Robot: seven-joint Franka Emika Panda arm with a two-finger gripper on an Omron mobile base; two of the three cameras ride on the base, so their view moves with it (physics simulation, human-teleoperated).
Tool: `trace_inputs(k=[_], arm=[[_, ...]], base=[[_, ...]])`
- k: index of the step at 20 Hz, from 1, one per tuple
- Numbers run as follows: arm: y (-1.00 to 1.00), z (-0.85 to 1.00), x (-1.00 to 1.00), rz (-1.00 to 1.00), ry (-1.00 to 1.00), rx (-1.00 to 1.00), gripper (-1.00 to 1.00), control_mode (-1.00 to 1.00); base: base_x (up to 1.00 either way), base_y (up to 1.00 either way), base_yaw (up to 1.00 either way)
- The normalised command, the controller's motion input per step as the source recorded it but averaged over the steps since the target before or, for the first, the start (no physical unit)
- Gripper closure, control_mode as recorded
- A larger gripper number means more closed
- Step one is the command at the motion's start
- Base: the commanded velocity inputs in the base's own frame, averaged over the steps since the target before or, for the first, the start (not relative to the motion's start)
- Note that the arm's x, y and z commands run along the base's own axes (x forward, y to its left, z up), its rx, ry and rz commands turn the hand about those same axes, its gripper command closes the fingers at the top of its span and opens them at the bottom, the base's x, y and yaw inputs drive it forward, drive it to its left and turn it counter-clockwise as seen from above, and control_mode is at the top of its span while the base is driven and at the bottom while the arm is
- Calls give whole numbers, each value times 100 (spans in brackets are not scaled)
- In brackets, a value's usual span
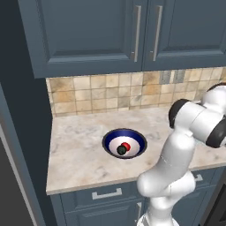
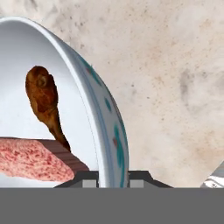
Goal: Place the bowl with the tomato and eggplant on the second highest shelf of the fridge. Place the bowl with the chicken drumstick and steak on the top shelf of the fridge.
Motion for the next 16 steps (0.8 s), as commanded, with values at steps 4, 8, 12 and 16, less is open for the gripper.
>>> trace_inputs(k=[4, 8, 12, 16], arm=[[90, 82, -32, 0, -29, -26, 100, -100], [100, 83, -37, 0, -31, -35, 100, -100], [100, 88, -48, 1, -23, -32, 100, -100], [100, 89, -44, 11, -11, -13, 100, -100]], base=[[0, 0, 0], [0, 0, 0], [0, 0, 0], [0, 0, 0]])
